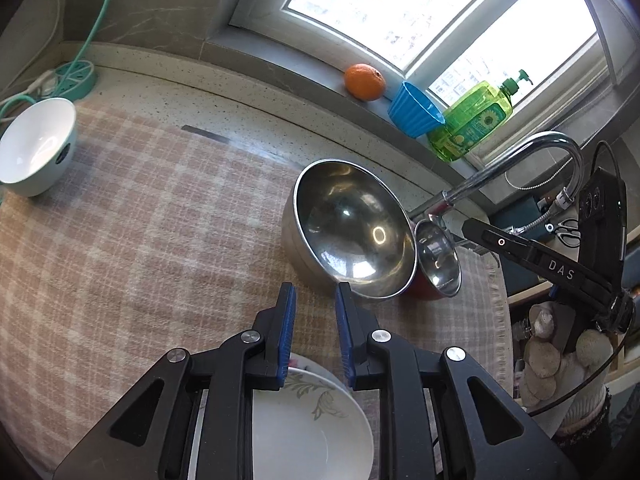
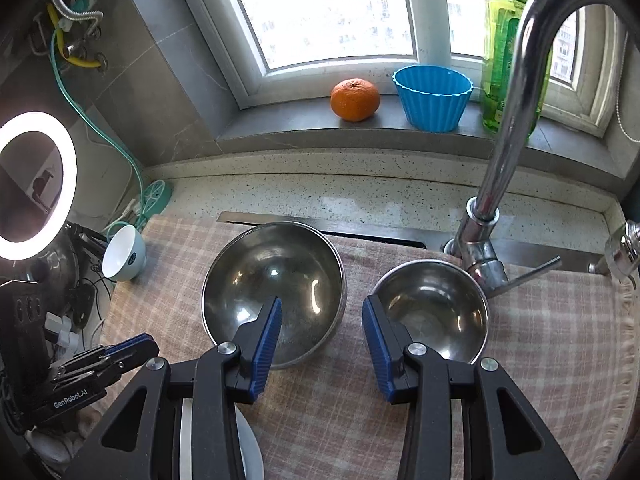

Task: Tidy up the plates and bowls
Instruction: 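Move both grippers to the rim of the large steel bowl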

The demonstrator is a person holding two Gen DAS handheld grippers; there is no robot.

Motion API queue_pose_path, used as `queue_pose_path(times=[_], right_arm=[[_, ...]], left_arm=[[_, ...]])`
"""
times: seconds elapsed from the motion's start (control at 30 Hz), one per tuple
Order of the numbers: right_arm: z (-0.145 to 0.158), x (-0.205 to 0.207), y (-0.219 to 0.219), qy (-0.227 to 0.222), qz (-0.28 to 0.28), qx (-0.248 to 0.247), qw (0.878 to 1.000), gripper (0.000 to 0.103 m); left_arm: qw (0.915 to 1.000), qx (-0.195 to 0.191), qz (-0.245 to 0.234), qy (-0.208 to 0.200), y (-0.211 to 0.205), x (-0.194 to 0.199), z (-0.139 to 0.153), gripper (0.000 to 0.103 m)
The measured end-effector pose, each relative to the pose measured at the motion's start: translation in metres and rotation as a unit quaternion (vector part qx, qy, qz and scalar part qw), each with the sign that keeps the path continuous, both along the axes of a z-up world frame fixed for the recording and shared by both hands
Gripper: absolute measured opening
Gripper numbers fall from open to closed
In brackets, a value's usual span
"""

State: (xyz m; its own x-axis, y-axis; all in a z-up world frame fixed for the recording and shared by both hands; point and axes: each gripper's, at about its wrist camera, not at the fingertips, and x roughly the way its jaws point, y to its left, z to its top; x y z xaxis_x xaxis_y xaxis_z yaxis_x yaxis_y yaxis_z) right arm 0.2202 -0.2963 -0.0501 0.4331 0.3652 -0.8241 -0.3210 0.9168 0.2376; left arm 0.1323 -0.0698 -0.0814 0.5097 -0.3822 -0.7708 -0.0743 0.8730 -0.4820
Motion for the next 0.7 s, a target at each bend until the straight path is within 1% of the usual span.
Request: queue_pose_path(times=[0.1,0.2,0.27,0.4,0.47,0.7], right_arm=[[-0.009,0.021,0.004,0.020,0.012,-0.001,1.000,0.038],[-0.018,0.036,0.008,0.034,0.021,-0.009,0.999,0.038],[-0.022,0.045,0.011,0.039,0.028,-0.013,0.999,0.034],[-0.031,0.060,0.011,0.057,0.029,-0.007,0.998,0.032],[-0.037,0.066,0.010,0.071,0.028,0.001,0.997,0.029],[-0.049,0.076,0.017,0.088,0.038,0.000,0.995,0.028]], left_arm=[[0.9999,0.002,0.012,0.004,-0.004,0.012,-0.005,0.018],[0.9997,-0.005,0.023,0.009,-0.004,0.019,-0.009,0.018],[0.9995,-0.003,0.028,0.009,-0.004,0.022,-0.010,0.018],[0.9993,-0.006,0.034,0.016,-0.005,0.028,-0.014,0.018],[0.9992,-0.005,0.035,0.019,-0.005,0.031,-0.016,0.018],[0.9988,-0.002,0.035,0.034,-0.008,0.045,-0.024,0.018]])
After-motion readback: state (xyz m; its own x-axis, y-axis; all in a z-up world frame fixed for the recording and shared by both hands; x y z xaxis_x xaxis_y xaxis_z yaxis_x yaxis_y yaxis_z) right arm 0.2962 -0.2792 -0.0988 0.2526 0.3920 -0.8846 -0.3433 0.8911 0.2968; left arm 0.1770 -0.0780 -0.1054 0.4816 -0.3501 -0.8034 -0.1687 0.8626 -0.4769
